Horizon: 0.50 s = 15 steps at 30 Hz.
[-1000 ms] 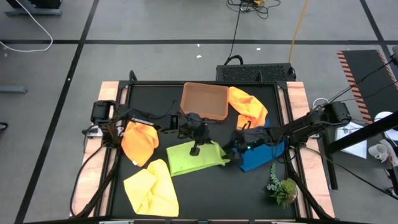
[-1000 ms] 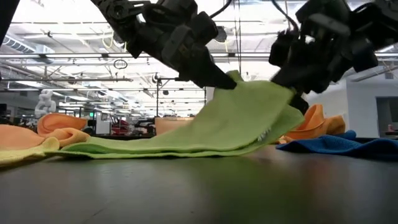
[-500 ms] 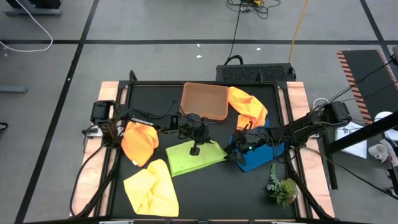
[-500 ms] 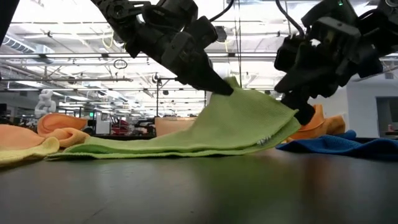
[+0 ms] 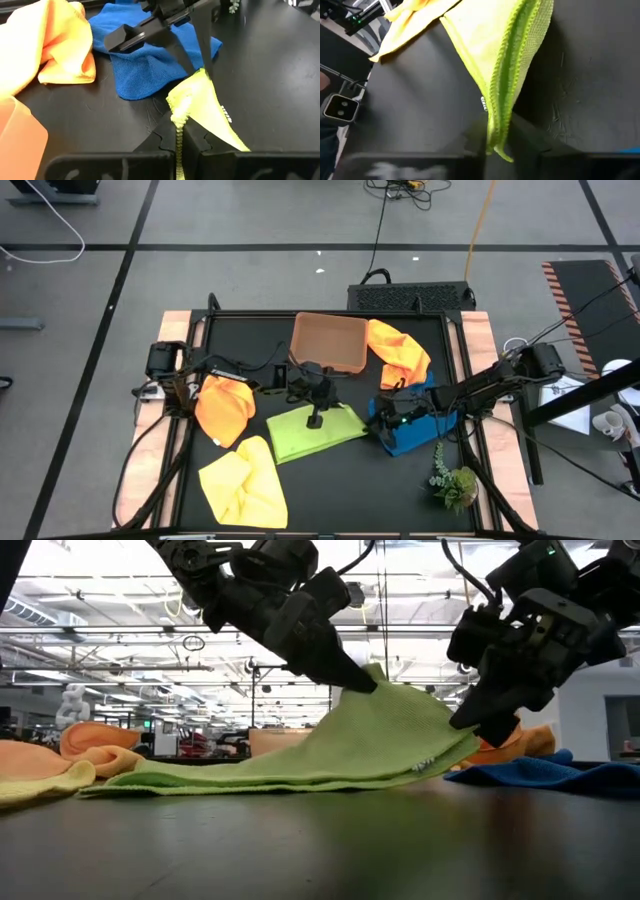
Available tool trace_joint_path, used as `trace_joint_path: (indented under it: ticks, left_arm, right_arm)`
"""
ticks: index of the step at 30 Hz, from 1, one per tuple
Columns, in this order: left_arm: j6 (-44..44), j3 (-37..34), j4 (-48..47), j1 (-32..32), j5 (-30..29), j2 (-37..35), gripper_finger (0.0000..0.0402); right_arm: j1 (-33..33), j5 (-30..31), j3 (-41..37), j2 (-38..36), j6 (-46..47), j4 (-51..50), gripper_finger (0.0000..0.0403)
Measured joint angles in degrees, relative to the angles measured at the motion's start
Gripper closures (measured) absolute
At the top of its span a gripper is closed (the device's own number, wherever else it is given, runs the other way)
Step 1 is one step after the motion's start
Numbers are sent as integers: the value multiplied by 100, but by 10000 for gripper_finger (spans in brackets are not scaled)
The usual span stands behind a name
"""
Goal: Fold microfiber towels
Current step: Fold the green microfiber cloth
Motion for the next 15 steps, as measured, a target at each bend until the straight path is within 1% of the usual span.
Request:
trace_joint_path:
  ticks: [1, 2, 3, 5, 7, 10, 12, 15]
  left_arm:
    - [-49, -1, -48, 0, -38, -62, 396]
    - [-87, -7, -76, -1, -101, -116, 395]
    - [-106, -2, -13, -24, -156, -167, 395]
    - [-166, -1, -285, -82, -317, -442, 397]
    - [-261, 4, -302, -201, -542, -699, 398]
    - [-301, -4, -711, -456, -933, -1204, 398]
    - [-294, 7, -734, -677, -1230, -1459, 398]
    - [-373, 0, -882, -1035, -1749, -1833, 398]
  right_arm:
    - [0, -6, 0, -34, -64, 32, 380]
    - [0, -5, 0, -103, -132, 85, 391]
    - [0, -3, 0, -209, -159, 93, 393]
    - [5, -3, 0, -478, -192, 91, 393]
    - [17, 0, 8, -805, -304, 13, 399]
    - [50, 47, 65, -1321, -475, -91, 400]
    - [65, 117, 143, -1680, -631, -388, 401]
    - [112, 294, 460, -2030, -934, -841, 401]
